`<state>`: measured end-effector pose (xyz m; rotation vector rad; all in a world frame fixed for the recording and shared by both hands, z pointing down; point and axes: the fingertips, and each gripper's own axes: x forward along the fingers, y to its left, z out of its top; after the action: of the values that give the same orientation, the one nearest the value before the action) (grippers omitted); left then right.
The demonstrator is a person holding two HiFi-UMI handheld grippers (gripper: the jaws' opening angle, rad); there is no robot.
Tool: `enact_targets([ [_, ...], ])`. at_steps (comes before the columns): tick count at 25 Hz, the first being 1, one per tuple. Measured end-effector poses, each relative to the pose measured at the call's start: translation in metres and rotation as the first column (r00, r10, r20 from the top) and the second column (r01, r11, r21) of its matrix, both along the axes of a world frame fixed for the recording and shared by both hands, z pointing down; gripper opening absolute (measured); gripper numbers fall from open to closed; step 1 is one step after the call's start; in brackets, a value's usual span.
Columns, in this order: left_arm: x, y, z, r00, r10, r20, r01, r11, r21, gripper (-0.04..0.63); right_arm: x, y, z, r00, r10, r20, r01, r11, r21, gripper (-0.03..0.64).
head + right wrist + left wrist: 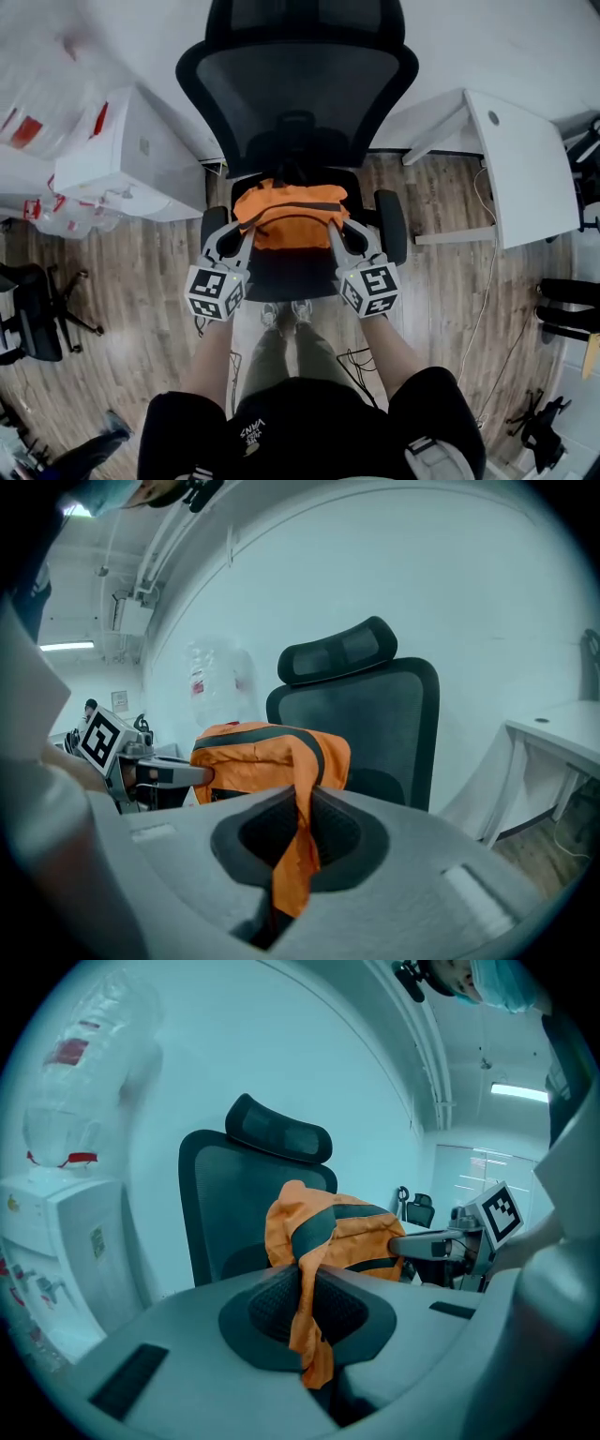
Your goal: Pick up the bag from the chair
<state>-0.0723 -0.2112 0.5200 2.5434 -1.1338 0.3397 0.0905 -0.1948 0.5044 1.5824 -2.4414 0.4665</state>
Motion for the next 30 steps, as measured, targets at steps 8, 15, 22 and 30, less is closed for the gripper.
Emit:
enact_targets([
  [8, 0.01, 0.009, -0.053, 0.999, 0.043, 0.012, -0.044, 0.997, 0.058, 0.026, 0.008, 0.015, -0.055, 0.999, 0.042, -0.014, -0.042, 0.998, 0.052, 0.02],
  [15, 0.02, 0.017, -0.1, 0.996, 0.083, 0.023, -0.085, 0.989, 0.123, 0.026, 0.018, 0.03, -0.101, 0.998, 0.065, -0.022, -0.062, 0.992, 0.109, 0.02],
  [22, 0.029, 0.025, -0.135, 0.995, 0.104, 0.014, -0.104, 0.982, 0.159, 0.026, 0.026, 0.043, -0.14, 0.996, 0.084, -0.027, -0.078, 0.982, 0.172, 0.02],
  [30, 0.039, 0.029, -0.171, 0.991, 0.133, 0.021, -0.135, 0.972, 0.194, 0.026, 0.035, 0.052, -0.176, 0.993, 0.111, -0.034, -0.101, 0.969, 0.223, 0.02],
])
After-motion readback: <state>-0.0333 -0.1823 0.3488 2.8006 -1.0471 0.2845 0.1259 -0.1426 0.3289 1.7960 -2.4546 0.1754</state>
